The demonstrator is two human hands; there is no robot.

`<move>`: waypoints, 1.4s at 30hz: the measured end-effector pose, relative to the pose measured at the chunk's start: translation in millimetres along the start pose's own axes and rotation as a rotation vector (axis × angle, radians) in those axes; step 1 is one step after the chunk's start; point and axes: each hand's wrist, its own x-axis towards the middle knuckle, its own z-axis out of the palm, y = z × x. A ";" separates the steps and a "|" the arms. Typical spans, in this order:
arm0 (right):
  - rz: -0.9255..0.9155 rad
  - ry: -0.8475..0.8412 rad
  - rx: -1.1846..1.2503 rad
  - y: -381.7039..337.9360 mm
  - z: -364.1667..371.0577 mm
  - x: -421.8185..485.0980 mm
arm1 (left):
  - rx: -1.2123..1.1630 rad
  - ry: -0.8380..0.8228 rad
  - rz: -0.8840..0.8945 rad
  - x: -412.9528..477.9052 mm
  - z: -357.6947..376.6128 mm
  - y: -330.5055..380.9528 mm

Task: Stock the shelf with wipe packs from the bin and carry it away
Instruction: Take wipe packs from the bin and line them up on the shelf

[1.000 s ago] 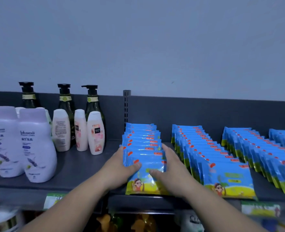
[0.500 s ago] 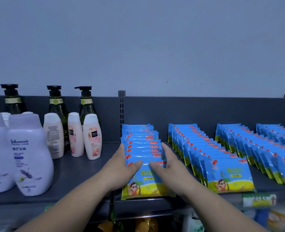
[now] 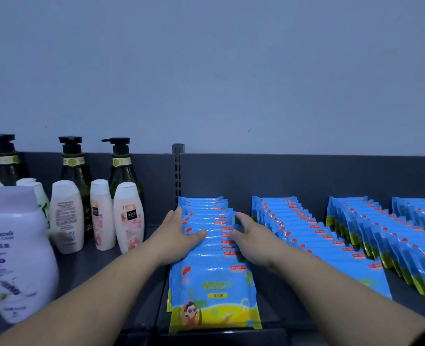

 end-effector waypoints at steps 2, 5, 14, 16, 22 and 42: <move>0.022 -0.042 -0.018 -4.4 -2.9 10.5 | -0.004 -0.026 -0.025 7.4 -1.8 0.3; 0.034 -0.087 -0.035 -7.1 -3.4 25.2 | -0.023 -0.077 -0.061 19.4 -3.5 -4.9; 0.035 -0.180 -0.070 -1.8 -6.9 43.3 | -0.019 -0.144 -0.059 25.6 -2.3 -11.5; 0.011 -0.163 -0.150 -5.9 -16.6 46.5 | -0.032 -0.138 -0.063 27.5 -5.2 -8.2; 0.025 -0.190 -0.302 -11.1 -27.4 62.8 | 0.011 -0.151 -0.110 44.6 -6.9 -8.0; 0.013 -0.253 -0.352 -3.2 -26.9 116.6 | 0.186 -0.094 -0.137 93.9 -3.7 -9.1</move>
